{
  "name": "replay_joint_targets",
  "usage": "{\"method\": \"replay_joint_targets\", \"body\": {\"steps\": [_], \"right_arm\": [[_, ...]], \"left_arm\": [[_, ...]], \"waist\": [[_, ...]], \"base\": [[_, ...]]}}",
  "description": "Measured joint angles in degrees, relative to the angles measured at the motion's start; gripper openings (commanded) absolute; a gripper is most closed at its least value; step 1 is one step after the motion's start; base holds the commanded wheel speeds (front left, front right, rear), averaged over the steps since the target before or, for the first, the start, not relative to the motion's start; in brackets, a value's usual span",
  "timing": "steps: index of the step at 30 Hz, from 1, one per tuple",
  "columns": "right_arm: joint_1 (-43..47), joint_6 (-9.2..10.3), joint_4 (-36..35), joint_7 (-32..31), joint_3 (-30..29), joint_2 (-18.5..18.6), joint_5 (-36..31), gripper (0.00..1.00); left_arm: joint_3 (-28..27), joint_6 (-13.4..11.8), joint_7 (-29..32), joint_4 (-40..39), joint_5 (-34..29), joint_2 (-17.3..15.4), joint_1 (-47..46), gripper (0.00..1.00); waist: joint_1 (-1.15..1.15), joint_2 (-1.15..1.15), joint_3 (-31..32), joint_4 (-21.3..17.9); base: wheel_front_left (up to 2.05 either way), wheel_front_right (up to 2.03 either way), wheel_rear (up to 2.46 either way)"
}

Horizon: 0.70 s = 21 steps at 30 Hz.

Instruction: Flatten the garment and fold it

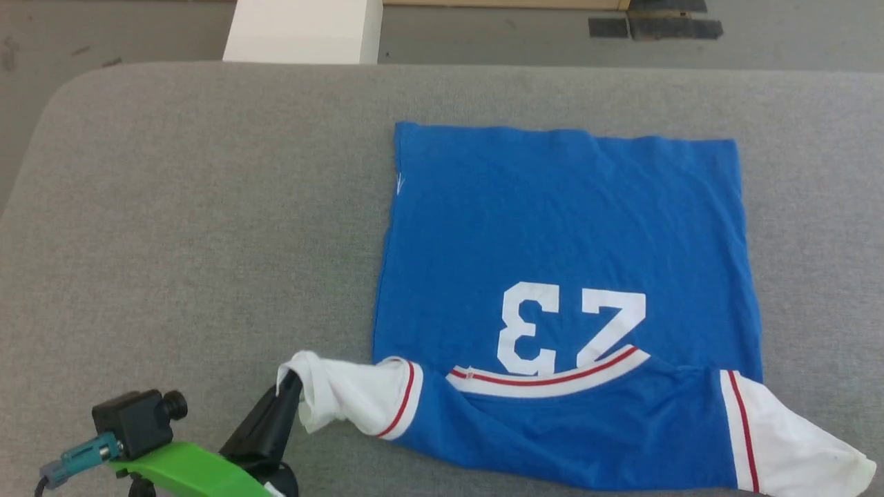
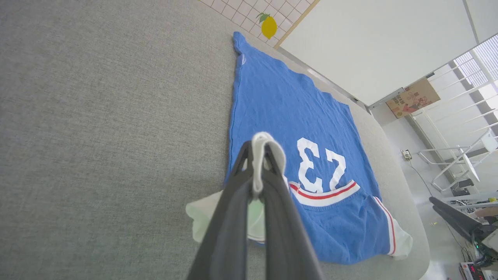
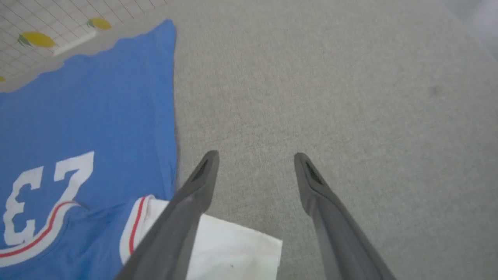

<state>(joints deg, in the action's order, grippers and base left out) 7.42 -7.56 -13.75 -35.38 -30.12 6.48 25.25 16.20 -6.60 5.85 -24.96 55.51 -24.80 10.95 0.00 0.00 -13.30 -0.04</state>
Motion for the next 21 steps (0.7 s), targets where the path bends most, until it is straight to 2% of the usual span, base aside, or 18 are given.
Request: {"method": "replay_joint_targets", "body": {"steps": [3, 6, 14, 21], "right_arm": [[-5.4, 0.0, -3.7, -0.2, -0.9, 2.2, -0.5, 1.0], [-13.0, 0.0, -3.4, -0.4, 0.8, 4.9, -1.3, 1.0], [-33.7, 0.0, 9.5, -2.9, 9.8, 11.0, -8.0, 1.0], [-44.9, 0.0, 20.4, -7.7, 13.1, 12.1, -11.6, 1.0]], "left_arm": [[0.8, 0.1, -0.2, -1.0, -0.8, 0.1, -1.3, 0.0], [1.7, 0.1, -0.1, -1.7, -1.9, 0.2, -3.1, 0.0], [4.3, 0.4, 1.2, -2.8, -4.4, 0.9, -8.2, 0.0], [6.6, 1.1, 1.6, -2.4, -5.5, 2.3, -11.3, 0.0]], "waist": [[0.0, 0.0, -1.5, 0.2], [0.0, 0.0, -3.3, 0.6], [0.01, 0.0, -9.2, 1.9], [0.02, 0.0, -14.5, 4.0]], "base": [[0.0, 0.0, 0.0], [0.0, 0.0, 0.0], [0.0, 0.0, 0.0], [0.0, 0.0, 0.0]]}}
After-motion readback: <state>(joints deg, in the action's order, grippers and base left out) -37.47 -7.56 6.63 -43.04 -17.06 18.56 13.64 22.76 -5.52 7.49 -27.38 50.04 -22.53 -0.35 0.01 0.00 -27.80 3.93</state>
